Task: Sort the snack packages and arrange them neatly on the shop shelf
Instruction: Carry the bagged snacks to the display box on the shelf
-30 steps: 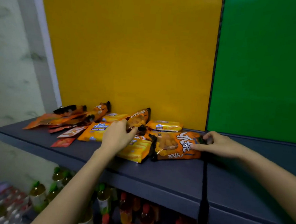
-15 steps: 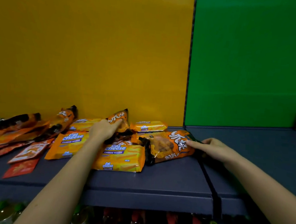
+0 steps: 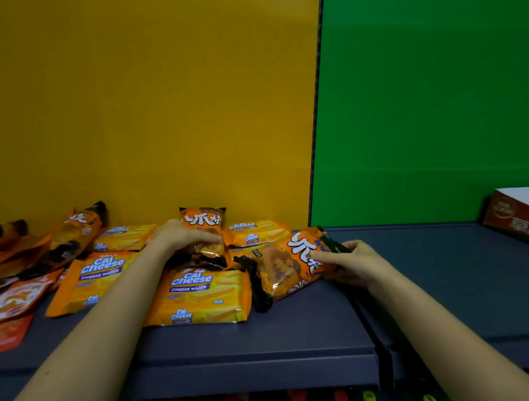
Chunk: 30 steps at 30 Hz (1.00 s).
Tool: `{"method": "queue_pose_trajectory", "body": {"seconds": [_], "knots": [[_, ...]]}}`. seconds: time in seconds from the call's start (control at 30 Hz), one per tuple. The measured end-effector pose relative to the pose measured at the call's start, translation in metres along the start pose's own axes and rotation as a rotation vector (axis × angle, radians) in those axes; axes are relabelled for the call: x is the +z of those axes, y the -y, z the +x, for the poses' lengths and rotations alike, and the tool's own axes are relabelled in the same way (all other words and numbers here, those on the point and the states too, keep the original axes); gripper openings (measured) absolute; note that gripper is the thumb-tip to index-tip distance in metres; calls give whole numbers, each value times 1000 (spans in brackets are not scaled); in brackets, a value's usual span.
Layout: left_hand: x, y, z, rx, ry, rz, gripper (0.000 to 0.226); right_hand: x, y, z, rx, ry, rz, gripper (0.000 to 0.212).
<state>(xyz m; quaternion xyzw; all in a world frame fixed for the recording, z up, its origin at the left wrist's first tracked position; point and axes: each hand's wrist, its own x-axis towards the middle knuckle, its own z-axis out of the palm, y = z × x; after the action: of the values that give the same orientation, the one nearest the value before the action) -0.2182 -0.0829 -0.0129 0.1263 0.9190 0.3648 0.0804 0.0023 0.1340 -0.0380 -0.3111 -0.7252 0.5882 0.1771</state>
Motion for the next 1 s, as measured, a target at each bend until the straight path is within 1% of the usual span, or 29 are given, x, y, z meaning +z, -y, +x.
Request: {"method": "queue_pose_trajectory", "body": {"seconds": [0.07, 0.1, 0.13, 0.17, 0.2, 0.27, 0.33, 0.37, 0.43, 0.5, 0.57, 0.63, 0.67, 0.73, 0.83, 0.93, 1.0], "knots": [[-1, -1, -3, 19, 34, -66, 56, -2, -1, 2, -6, -6, 108, 52], [-2, -1, -5, 27, 45, -87, 47, -2, -2, 3, -4, -14, 148, 42], [-2, -1, -5, 41, 50, -110, 43, -3, -3, 4, 4, -18, 191, 36], [-3, -1, -6, 44, 58, -122, 44, -3, -4, 6, 17, -18, 222, 33], [-3, 0, -7, 52, 65, -149, 53, -3, -4, 7, 31, -16, 246, 31], [-6, 1, -9, 68, 59, -242, 84, -2, -6, 8, 55, -18, 298, 27], [-9, 3, -9, 76, 3, -299, 112, -1, -7, 10, 45, -24, 387, 27], [-12, 2, -13, 92, -36, -309, 115, 0, -7, 10, 42, -29, 433, 24], [-17, -3, -21, 124, -110, -326, 103, 2, -6, 9, 44, -32, 504, 12], [-22, -7, -23, 153, -128, -370, 99, 5, -6, 7, 37, -24, 573, 27], [-25, -14, -27, 212, -96, -423, 108, 4, -6, 5, 23, -28, 620, 29], [-21, -24, -30, 255, -31, -470, 120, -1, -5, 1, 4, -42, 672, 19], [-17, -30, -31, 267, 5, -490, 119, -7, -4, -2, -8, -54, 687, 11], [-3, -46, -42, 284, 85, -536, 104, -23, -4, -9, -26, -78, 705, 3], [28, -77, -59, 278, 211, -579, 97, -61, -6, -25, -47, -118, 702, 9], [70, -112, -81, 309, 308, -611, 73, -110, -10, -46, -50, -176, 718, 15], [100, -137, -98, 311, 367, -626, 63, -143, -14, -61, -52, -212, 737, 18]]}}
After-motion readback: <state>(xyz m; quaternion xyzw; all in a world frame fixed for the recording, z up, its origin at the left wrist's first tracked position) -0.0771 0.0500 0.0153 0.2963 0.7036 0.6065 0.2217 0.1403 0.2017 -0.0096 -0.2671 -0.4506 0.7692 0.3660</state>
